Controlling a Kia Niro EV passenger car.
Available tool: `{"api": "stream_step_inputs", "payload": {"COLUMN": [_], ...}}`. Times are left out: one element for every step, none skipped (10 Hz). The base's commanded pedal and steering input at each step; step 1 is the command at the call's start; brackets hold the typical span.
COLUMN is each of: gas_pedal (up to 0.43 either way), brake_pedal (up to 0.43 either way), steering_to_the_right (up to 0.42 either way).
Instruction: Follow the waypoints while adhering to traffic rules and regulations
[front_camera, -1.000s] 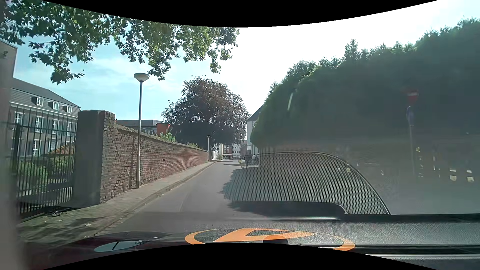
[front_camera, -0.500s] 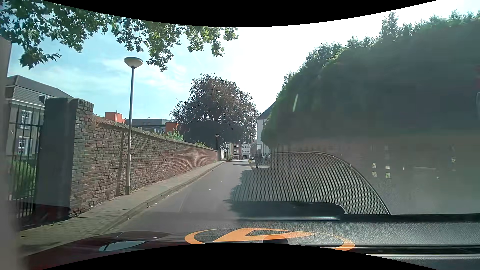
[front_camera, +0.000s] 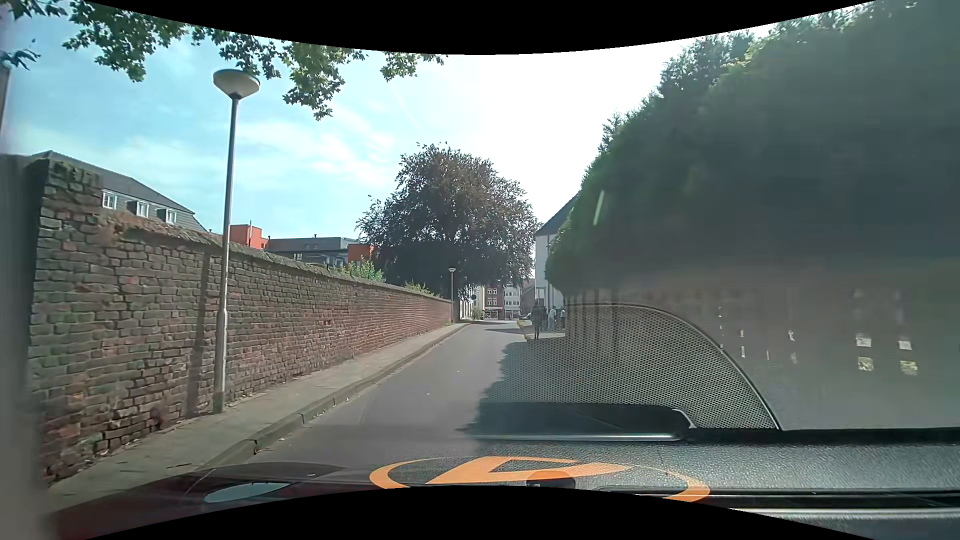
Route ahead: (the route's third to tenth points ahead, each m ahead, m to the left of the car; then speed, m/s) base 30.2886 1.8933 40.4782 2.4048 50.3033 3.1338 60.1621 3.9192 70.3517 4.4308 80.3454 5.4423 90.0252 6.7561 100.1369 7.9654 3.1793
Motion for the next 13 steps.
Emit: {"api": "stream_step_inputs", "payload": {"gas_pedal": [0.039,0.039,0.039,0.039,0.047,0.047,0.047,0.047,0.047,0.047,0.047,0.047,0.047], "brake_pedal": [0.000,0.000,0.000,0.000,0.000,0.000,0.000,0.000,0.000,0.000,0.000,0.000,0.000], "steering_to_the_right": [-0.114,-0.109,-0.104,-0.102,-0.098,-0.092,-0.083,-0.075,-0.066,-0.059,-0.050,-0.043,-0.034]}}
